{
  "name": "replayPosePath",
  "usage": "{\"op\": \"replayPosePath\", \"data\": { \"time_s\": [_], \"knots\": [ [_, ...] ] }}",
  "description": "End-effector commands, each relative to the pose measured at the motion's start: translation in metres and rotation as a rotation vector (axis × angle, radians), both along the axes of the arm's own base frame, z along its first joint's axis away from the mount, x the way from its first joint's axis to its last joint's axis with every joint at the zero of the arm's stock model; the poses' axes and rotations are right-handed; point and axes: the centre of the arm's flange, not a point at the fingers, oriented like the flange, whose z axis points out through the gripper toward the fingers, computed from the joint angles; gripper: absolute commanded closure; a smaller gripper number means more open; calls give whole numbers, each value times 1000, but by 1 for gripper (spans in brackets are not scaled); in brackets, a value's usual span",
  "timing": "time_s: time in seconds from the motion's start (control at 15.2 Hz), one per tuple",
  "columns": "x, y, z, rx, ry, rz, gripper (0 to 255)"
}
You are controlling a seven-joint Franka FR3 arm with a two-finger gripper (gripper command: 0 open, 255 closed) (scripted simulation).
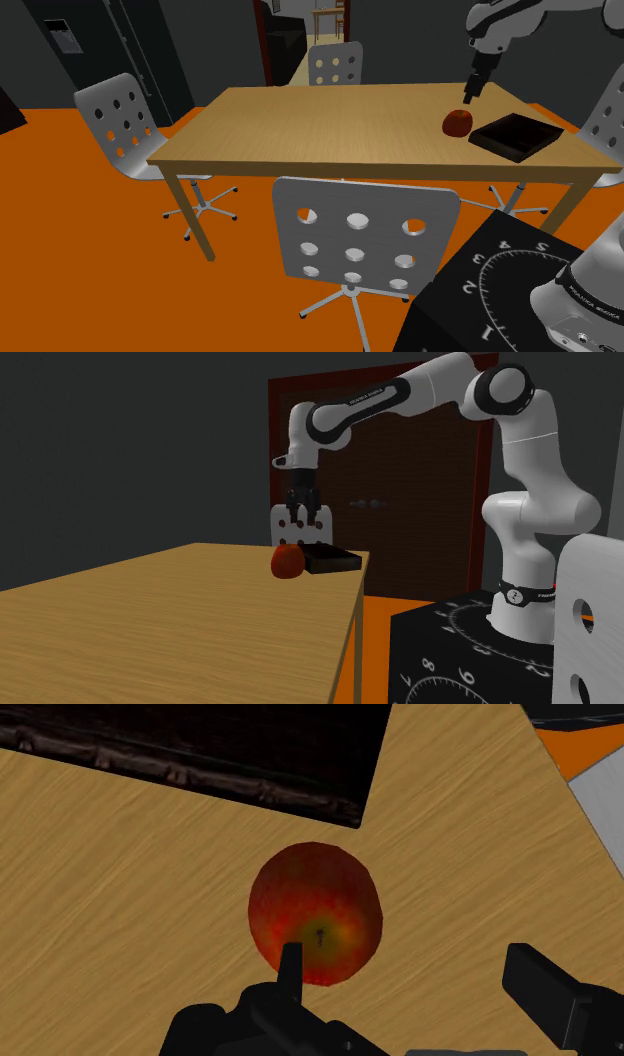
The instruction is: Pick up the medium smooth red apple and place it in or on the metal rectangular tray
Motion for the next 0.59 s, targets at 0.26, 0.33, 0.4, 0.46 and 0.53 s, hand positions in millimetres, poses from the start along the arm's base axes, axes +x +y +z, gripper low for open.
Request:
{"op": "replayPosePath", "data": {
  "time_s": [0.26,0.33,0.4,0.46,0.53],
  "knots": [
    [21,-31,-23,-9,-1,26,0],
    [21,-31,-28,-9,-1,26,0],
    [22,-31,-33,-9,-1,26,0],
    [22,-31,-38,-9,-1,26,0],
    [22,-31,-44,-9,-1,26,0]
  ]
}}
